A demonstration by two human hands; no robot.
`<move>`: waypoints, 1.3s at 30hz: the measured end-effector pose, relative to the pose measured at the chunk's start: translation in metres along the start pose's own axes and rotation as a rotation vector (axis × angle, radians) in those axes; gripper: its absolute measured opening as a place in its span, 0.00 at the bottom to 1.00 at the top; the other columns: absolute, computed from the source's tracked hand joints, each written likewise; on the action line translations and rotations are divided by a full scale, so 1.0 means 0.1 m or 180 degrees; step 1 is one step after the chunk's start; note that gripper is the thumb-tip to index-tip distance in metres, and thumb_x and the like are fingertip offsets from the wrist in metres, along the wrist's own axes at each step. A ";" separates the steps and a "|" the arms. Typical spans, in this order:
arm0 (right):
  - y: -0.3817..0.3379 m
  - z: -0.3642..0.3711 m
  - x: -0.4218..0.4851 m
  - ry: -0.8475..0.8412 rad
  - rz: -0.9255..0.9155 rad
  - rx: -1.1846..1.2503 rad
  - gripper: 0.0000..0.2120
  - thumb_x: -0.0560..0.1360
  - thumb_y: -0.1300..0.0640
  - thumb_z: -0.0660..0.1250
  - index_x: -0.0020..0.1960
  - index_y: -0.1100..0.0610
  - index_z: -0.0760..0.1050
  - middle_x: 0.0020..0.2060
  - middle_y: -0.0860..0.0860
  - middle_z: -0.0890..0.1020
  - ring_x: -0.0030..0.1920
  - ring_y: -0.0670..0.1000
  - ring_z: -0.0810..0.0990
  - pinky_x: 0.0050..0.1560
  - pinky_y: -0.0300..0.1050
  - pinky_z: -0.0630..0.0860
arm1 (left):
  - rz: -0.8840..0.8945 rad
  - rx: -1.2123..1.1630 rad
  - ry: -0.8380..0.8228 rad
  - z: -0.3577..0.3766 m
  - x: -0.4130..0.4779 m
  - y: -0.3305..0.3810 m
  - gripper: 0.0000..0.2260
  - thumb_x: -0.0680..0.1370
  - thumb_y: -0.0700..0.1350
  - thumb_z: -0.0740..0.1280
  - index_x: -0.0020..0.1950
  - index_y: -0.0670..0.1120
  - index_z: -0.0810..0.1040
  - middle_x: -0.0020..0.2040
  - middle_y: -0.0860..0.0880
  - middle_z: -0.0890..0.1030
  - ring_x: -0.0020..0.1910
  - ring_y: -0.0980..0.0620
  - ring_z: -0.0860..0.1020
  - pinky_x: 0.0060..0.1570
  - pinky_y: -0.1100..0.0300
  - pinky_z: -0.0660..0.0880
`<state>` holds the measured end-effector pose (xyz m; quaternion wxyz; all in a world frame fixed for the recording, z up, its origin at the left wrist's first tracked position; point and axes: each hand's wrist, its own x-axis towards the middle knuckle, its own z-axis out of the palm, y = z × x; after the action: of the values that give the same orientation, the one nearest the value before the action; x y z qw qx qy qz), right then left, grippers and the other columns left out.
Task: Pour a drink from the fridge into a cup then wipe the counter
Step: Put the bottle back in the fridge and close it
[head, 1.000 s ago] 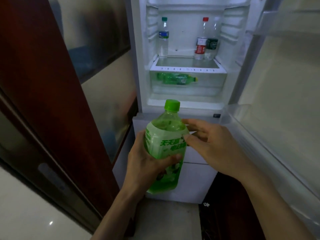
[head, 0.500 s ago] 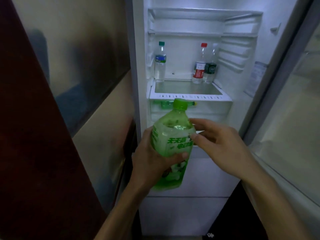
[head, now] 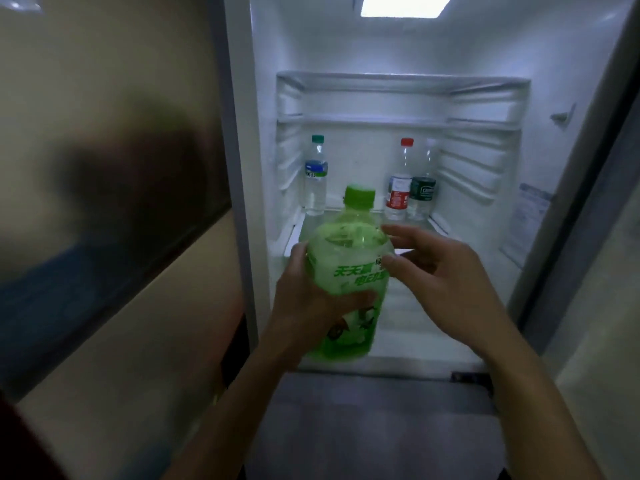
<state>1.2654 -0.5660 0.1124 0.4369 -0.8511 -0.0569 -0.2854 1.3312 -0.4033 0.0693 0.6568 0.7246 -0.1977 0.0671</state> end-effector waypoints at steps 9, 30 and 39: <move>0.22 -0.34 0.72 0.0400 -0.0256 0.0428 0.18 0.74 0.45 0.65 0.60 0.52 0.79 0.48 0.46 0.85 0.46 0.43 0.85 0.49 0.50 0.82 | 0.0975 0.0280 0.0101 0.43 0.73 0.35 0.42 0.57 0.48 0.83 0.66 0.55 0.66 0.58 0.57 0.79 0.56 0.58 0.80 0.52 0.49 0.81; -0.43 -1.11 1.52 0.1816 -0.1673 0.0884 0.17 0.76 0.63 0.65 0.63 0.51 0.76 0.56 0.44 0.82 0.58 0.44 0.80 0.57 0.40 0.76 | 0.3090 -0.0281 -0.0385 0.83 2.11 1.79 0.43 0.61 0.40 0.82 0.70 0.53 0.64 0.66 0.47 0.72 0.65 0.43 0.73 0.58 0.41 0.76; -0.25 -1.14 1.86 0.2322 -0.1437 0.0608 0.22 0.71 0.58 0.63 0.64 0.49 0.74 0.59 0.45 0.79 0.57 0.41 0.78 0.54 0.35 0.76 | 0.3816 -0.0057 -0.0268 1.15 2.71 1.91 0.37 0.64 0.38 0.81 0.69 0.43 0.67 0.64 0.43 0.72 0.63 0.48 0.73 0.61 0.54 0.73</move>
<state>1.3613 -0.6675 0.2817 0.4318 -0.6167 -0.1095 -0.6490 1.4886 -0.5807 0.3285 0.5021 0.4834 -0.5983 0.3954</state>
